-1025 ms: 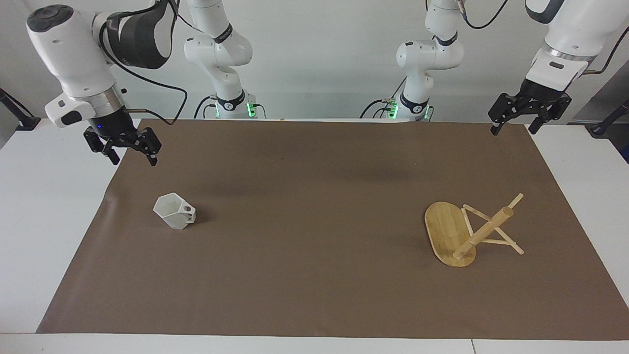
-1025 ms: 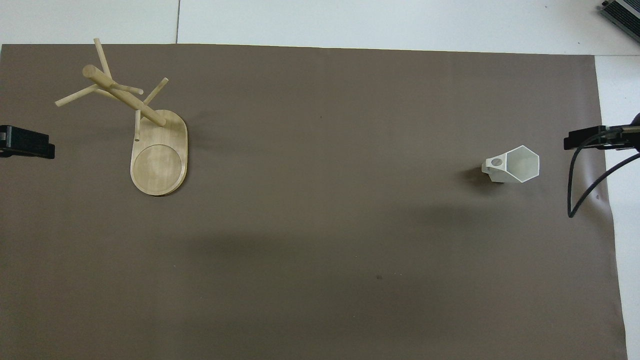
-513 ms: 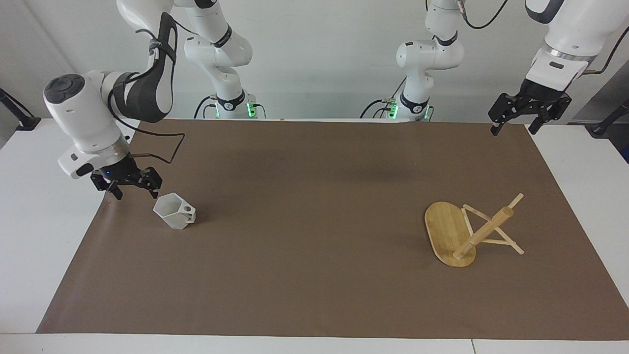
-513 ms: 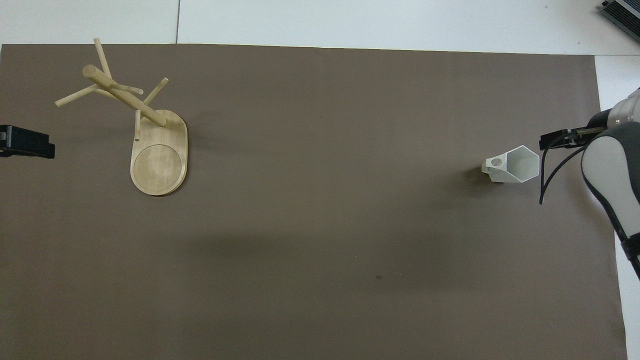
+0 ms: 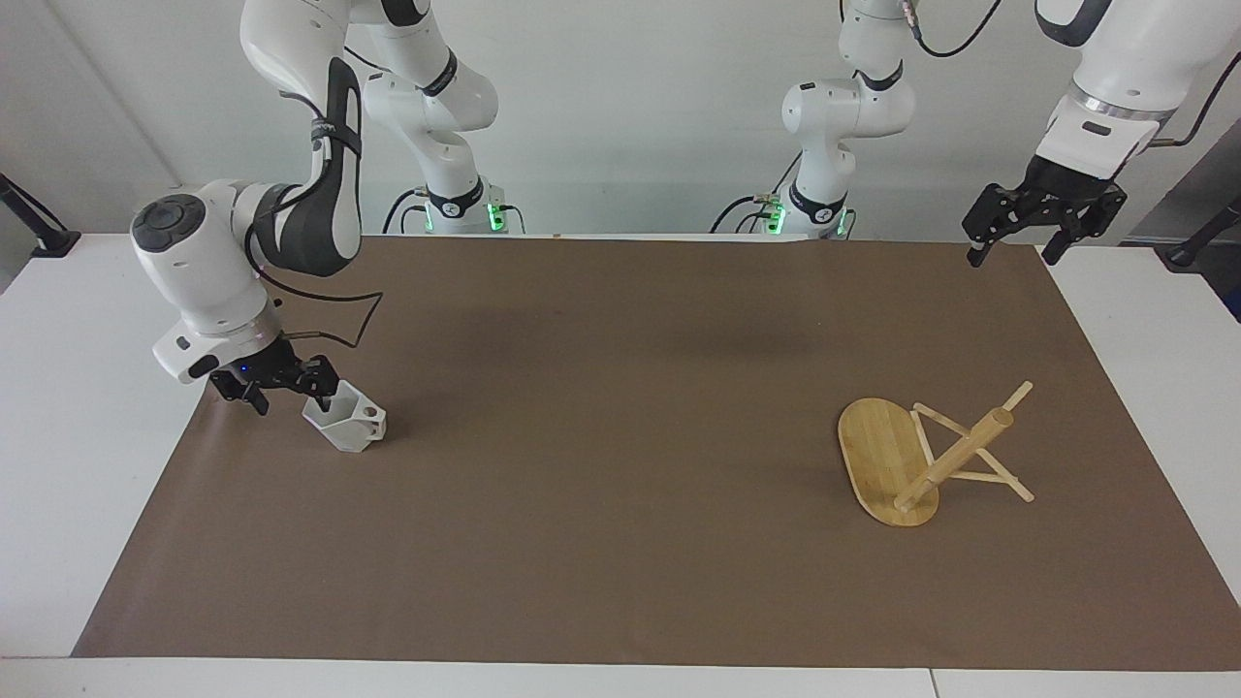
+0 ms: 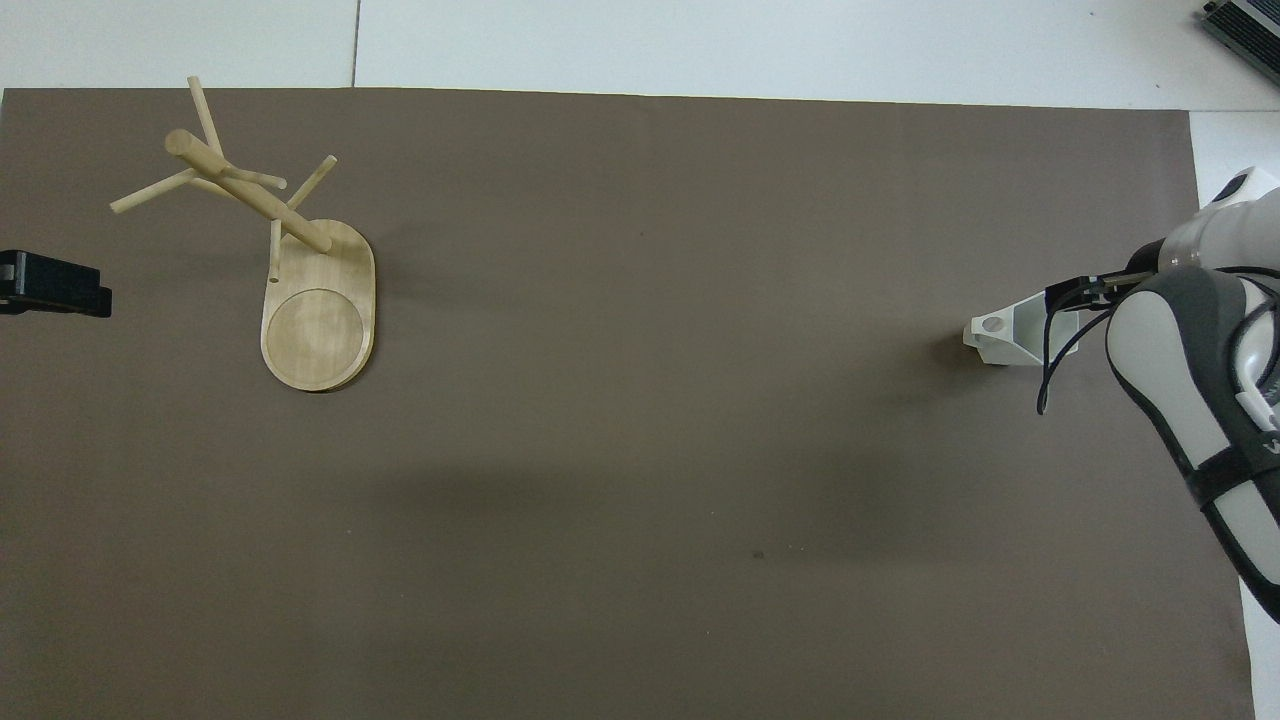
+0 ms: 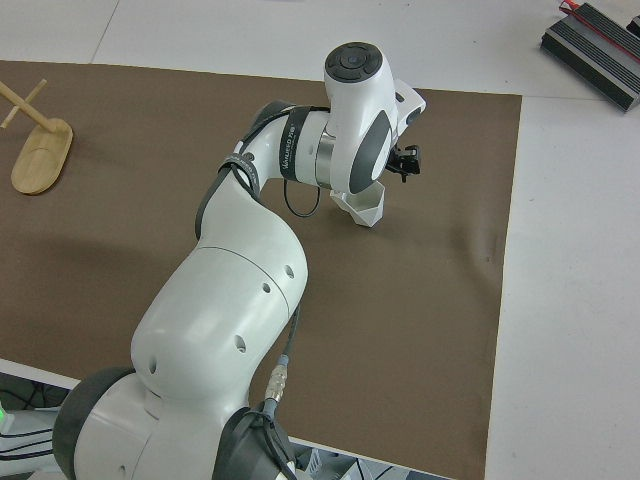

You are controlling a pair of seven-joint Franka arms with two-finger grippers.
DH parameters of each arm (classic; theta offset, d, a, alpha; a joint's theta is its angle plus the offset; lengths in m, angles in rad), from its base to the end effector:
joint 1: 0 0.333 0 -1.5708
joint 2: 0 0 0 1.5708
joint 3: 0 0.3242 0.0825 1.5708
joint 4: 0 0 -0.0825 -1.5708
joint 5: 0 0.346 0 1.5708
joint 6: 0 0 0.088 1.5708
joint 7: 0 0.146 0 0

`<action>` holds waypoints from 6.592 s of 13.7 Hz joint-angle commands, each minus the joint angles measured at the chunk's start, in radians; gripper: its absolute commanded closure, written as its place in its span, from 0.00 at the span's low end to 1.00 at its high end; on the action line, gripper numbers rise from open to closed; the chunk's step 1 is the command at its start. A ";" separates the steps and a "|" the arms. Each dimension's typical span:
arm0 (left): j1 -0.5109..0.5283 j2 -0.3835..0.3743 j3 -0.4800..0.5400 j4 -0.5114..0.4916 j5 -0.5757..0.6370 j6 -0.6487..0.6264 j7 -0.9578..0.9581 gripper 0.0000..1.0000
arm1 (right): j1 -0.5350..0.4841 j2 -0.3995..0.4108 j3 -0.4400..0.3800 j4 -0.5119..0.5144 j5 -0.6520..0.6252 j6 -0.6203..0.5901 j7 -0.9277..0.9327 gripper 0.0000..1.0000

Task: Hang cup on rack
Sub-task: 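Reach the right gripper to the white cup and grasp its rim, then lift the white cup with the right gripper toward the left gripper, then open the left gripper and close it on the cup body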

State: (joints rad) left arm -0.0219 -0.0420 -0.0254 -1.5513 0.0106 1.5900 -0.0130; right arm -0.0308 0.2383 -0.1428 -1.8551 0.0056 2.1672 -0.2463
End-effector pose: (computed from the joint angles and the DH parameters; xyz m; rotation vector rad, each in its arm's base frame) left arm 0.5081 -0.0228 0.6256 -3.1293 0.0534 -0.1268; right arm 0.5879 -0.0984 0.3896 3.0937 0.1161 0.1062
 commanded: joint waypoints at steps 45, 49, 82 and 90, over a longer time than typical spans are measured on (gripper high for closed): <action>-0.064 -0.107 0.007 -0.248 -0.095 0.177 -0.036 0.00 | 0.000 0.003 0.376 0.244 0.649 -0.121 -0.158 1.00; -0.067 -0.099 0.007 -0.247 -0.187 0.182 -0.200 0.00 | 0.002 0.004 0.431 0.246 0.851 -0.064 -0.315 1.00; -0.062 -0.090 0.012 -0.306 -0.546 0.386 1.312 0.00 | 0.275 0.013 0.508 0.266 0.964 0.171 -0.438 1.00; -0.066 -0.108 0.015 -0.316 -0.549 0.249 1.515 0.00 | 0.269 0.012 0.508 0.264 0.979 0.155 -0.430 1.00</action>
State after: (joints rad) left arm -0.0851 -0.1132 -0.0130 -1.8279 -0.5172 1.8661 1.4727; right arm 0.2486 0.2473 0.3571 -1.5965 0.9605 2.3281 -0.6953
